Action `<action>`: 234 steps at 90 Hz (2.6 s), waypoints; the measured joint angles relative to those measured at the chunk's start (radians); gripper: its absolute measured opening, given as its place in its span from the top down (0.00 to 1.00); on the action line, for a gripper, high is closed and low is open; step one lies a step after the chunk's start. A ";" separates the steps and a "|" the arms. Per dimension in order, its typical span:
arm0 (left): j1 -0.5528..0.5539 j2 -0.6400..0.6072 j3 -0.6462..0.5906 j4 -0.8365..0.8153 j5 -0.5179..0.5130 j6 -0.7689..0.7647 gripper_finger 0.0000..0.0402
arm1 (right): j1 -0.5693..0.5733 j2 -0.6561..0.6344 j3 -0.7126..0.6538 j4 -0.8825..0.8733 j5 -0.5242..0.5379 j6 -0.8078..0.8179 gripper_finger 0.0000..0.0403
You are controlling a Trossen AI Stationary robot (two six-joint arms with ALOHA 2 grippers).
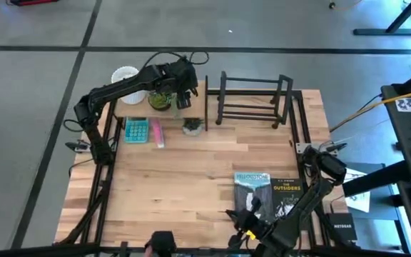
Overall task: Stock shelves
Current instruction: Remove the gold pen holder from the shelf, then remove the white pen holder from the shelf
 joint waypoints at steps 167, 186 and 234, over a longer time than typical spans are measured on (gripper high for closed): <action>-1.771 -0.090 -0.514 -0.031 0.036 -2.425 1.00 | -0.001 0.000 0.001 -0.001 0.300 -0.263 1.00; -1.765 -0.084 -0.521 -0.032 0.016 -2.430 0.86 | -0.007 0.000 0.001 0.000 0.302 -0.263 1.00; -1.585 -0.359 -0.445 -0.183 0.218 -2.136 0.46 | -0.007 0.001 0.001 0.013 0.271 -0.262 1.00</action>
